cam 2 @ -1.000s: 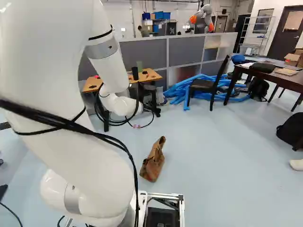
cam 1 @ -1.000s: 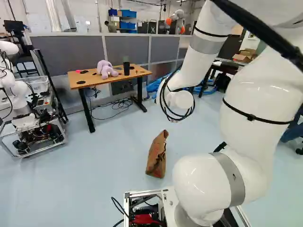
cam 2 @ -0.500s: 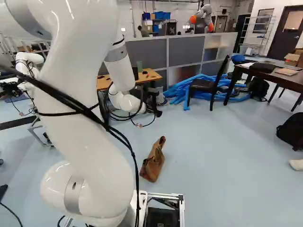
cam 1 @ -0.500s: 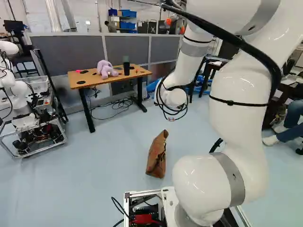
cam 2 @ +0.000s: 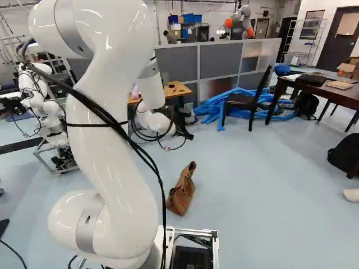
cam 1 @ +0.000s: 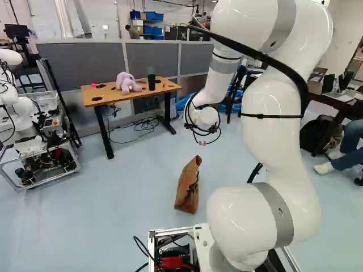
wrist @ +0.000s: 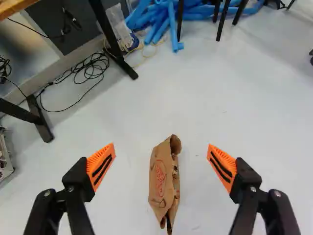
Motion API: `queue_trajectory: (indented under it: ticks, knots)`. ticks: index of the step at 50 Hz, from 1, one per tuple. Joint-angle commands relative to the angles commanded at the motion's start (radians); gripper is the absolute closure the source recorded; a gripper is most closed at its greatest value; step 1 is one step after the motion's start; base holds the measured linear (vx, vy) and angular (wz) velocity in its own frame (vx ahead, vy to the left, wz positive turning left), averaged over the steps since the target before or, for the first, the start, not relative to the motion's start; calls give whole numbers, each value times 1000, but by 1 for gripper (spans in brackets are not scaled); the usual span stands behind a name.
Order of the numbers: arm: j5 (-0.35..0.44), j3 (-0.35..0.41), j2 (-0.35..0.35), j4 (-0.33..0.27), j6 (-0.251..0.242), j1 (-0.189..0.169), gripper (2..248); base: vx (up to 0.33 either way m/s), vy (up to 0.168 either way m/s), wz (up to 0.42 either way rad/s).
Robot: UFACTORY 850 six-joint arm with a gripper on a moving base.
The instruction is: Pick up the bag on the ground and place it on the table
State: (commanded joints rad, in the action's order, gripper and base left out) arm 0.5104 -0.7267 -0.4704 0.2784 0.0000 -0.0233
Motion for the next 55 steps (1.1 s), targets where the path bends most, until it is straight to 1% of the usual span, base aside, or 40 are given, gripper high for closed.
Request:
queue_trajectory:
  ticks: [27, 48, 55]
  knots:
    - [-85, -50, -100, 39, 0, -17, 3, 0, 0, 0]
    - [-151, -91, -179, 69, 0, -18, 3, 0, 0, 0]
    - [-162, -109, -207, 76, 0, -18, 3, 0, 0, 0]
